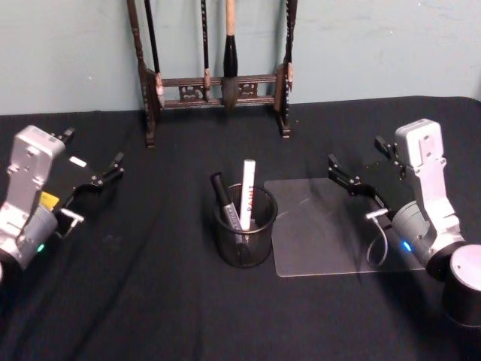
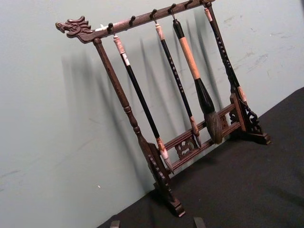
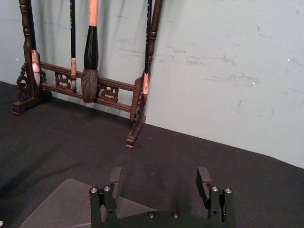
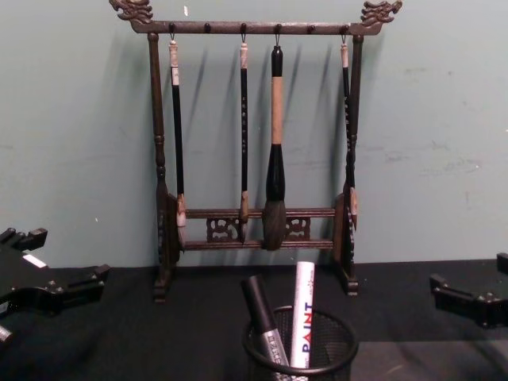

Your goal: Pick up the water-based marker from the table and place it into the pen holder.

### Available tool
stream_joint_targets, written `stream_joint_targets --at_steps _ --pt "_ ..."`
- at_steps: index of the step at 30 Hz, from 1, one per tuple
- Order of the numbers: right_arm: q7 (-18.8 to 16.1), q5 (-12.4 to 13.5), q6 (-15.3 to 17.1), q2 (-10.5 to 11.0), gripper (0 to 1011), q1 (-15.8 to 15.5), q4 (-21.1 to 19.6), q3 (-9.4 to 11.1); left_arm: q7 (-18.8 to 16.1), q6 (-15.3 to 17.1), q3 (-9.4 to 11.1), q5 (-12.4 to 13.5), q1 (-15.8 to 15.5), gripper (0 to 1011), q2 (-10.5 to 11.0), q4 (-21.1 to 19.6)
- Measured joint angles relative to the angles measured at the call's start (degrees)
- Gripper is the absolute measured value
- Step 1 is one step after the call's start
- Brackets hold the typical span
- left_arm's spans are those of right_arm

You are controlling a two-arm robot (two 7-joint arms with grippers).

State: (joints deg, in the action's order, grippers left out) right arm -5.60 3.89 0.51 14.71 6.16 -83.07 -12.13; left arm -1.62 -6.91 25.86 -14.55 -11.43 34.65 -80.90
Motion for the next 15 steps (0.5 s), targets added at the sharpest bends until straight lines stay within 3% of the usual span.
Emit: stream_joint_targets --at_steps 15 --pt "0.0 0.2 0.0 0.1 1002 0.0 -0.2 0.0 0.0 0.0 0.0 0.0 0.0 1001 0.0 0.0"
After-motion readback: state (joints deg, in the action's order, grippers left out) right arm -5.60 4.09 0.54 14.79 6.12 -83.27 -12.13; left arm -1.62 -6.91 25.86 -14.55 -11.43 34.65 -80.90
